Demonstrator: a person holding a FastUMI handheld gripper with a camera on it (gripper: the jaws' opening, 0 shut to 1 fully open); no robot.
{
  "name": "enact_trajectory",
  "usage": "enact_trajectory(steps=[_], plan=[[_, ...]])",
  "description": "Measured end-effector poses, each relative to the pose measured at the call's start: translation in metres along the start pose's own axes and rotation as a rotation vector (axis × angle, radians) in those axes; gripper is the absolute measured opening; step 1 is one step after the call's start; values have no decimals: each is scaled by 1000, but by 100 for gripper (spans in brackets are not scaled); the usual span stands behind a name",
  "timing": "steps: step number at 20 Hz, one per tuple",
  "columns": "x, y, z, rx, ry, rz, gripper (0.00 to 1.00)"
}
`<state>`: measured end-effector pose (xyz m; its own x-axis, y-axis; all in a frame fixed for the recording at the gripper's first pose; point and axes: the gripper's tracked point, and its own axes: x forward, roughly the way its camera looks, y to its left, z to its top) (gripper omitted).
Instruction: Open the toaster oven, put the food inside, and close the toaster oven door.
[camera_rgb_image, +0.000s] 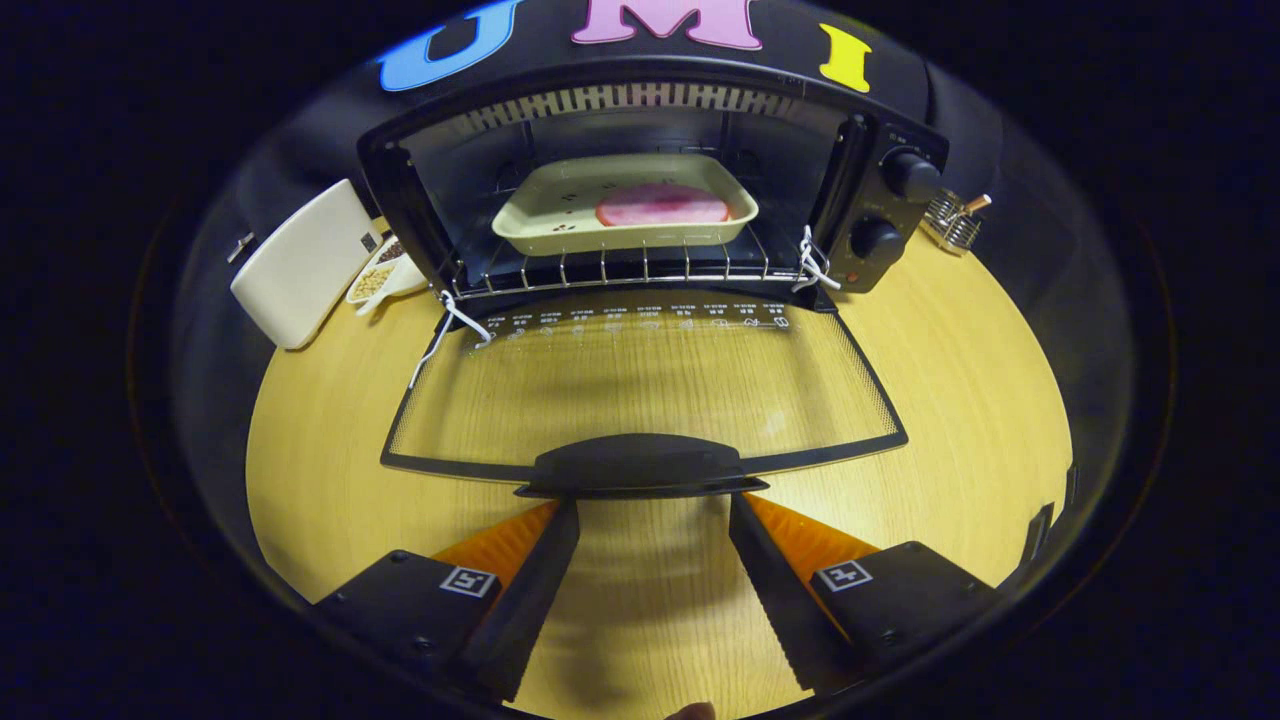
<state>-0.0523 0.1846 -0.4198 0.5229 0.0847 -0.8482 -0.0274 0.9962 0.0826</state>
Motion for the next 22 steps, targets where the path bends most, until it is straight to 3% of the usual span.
enact_trajectory(steps=[13, 22], plan=[[-63, -7, 54, 27, -249, 56, 100], [-68, -9, 92, 40, -320, 73, 100]])
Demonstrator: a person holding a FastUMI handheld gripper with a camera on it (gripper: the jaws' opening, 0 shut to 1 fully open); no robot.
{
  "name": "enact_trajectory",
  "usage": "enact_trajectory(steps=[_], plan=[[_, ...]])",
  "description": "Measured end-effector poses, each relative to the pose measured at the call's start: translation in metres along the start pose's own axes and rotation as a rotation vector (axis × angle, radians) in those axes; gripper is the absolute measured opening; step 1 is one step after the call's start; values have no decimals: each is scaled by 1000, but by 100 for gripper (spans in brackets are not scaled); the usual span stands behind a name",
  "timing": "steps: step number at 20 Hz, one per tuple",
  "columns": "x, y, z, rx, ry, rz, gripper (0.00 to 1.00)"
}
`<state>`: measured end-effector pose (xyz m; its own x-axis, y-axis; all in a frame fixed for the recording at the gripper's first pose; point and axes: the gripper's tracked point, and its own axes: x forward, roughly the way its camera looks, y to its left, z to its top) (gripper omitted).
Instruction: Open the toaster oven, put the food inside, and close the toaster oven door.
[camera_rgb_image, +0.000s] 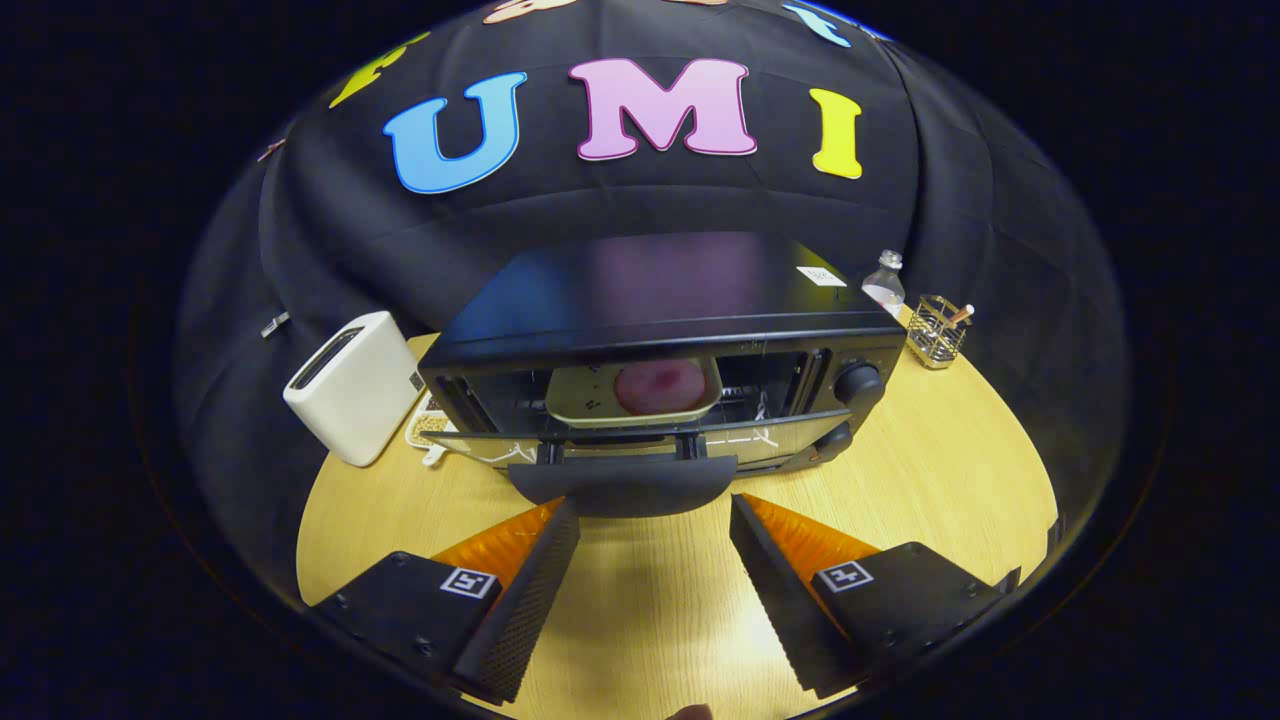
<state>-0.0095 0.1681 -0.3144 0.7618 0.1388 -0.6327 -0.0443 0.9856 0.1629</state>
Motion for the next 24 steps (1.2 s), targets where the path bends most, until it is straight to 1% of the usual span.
enact_trajectory(steps=[4, 8, 11, 16, 19, 24], plan=[[10, -5, 22, -36, -26, -7, 100], [-2, -7, 49, -36, -98, -1, 100], [-24, -15, 80, -55, -189, 3, 100], [-83, -42, 148, -53, -391, -10, 100], [-113, -62, 182, -43, -470, -7, 99], [-160, -101, 225, -106, -594, -15, 99]])
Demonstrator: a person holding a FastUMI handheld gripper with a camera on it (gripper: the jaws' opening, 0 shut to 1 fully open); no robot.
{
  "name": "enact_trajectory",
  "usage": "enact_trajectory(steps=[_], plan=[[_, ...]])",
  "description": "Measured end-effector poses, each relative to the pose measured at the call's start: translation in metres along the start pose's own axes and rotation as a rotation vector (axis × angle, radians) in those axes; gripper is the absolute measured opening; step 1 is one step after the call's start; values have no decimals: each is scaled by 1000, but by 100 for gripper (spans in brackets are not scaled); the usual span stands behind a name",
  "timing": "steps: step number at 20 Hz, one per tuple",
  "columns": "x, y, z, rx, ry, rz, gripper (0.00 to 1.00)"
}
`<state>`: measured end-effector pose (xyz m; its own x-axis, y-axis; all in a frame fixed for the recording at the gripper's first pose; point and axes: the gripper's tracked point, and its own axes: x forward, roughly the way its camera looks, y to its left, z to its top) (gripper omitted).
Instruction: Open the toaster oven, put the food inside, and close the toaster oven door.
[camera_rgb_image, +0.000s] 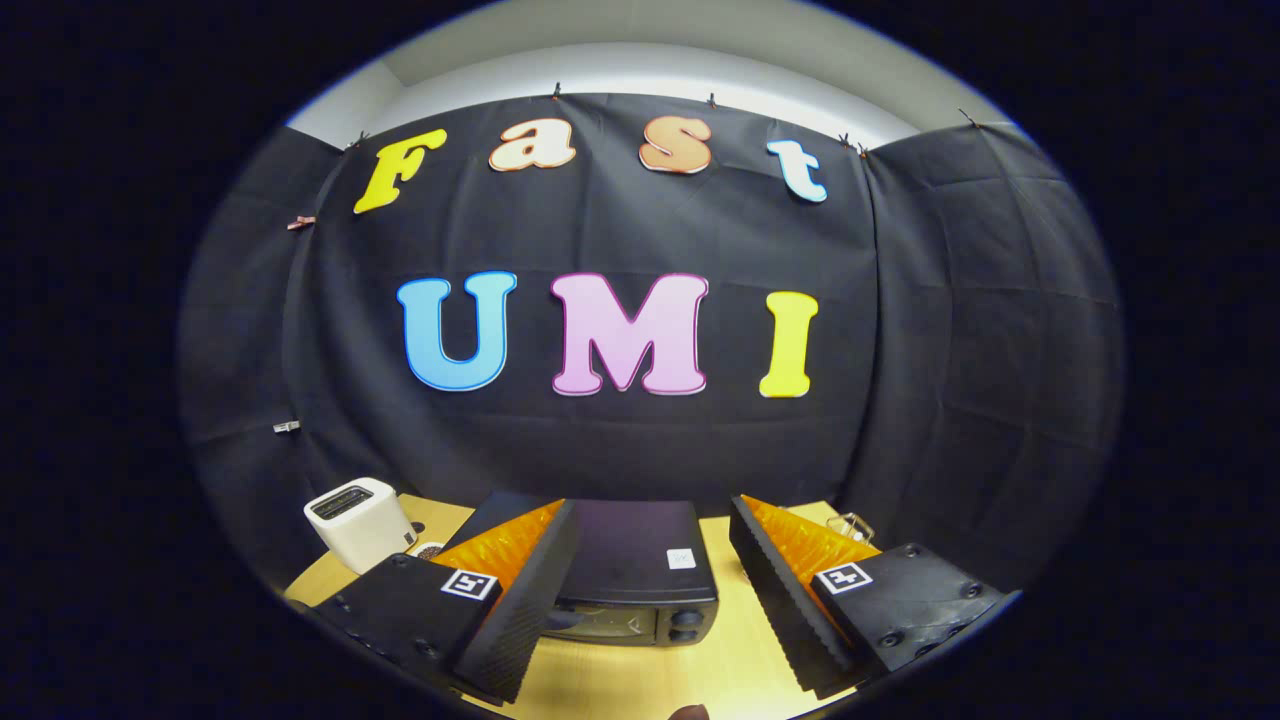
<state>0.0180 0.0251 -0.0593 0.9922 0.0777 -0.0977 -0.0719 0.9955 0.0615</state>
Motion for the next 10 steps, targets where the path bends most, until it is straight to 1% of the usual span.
enact_trajectory(steps=[5, 10], plan=[[-27, -40, 57, -33, -129, 15, 99], [-49, -73, 78, 11, -176, 54, 98]])
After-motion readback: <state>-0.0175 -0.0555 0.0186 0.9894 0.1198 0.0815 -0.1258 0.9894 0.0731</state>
